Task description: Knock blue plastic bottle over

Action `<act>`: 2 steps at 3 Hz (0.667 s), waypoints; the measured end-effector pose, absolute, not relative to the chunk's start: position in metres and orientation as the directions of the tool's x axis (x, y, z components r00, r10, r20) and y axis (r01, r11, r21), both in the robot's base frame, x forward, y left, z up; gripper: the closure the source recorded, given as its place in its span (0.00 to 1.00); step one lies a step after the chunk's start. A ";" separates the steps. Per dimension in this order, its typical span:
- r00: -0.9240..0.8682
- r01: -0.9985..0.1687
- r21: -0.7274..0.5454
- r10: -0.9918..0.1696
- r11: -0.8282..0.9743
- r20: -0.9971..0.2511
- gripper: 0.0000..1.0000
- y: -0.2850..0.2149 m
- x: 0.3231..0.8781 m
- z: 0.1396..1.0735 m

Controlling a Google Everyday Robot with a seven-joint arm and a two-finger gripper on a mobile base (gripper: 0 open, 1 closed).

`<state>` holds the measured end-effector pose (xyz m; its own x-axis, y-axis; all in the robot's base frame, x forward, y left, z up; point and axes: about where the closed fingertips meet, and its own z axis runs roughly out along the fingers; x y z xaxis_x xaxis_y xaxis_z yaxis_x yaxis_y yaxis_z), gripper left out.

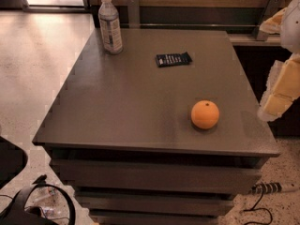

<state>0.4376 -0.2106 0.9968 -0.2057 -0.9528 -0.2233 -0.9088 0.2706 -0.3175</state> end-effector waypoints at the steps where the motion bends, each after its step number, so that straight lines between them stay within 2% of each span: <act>1: -0.206 -0.909 -0.318 -0.953 0.271 -0.223 0.00 -0.211 0.438 0.997; 2: -0.208 -0.899 -0.322 -0.937 0.296 -0.280 0.00 -0.209 0.447 0.994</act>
Offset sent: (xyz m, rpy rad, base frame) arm 0.0283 0.0029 -0.0116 0.1635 -0.0497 -0.0259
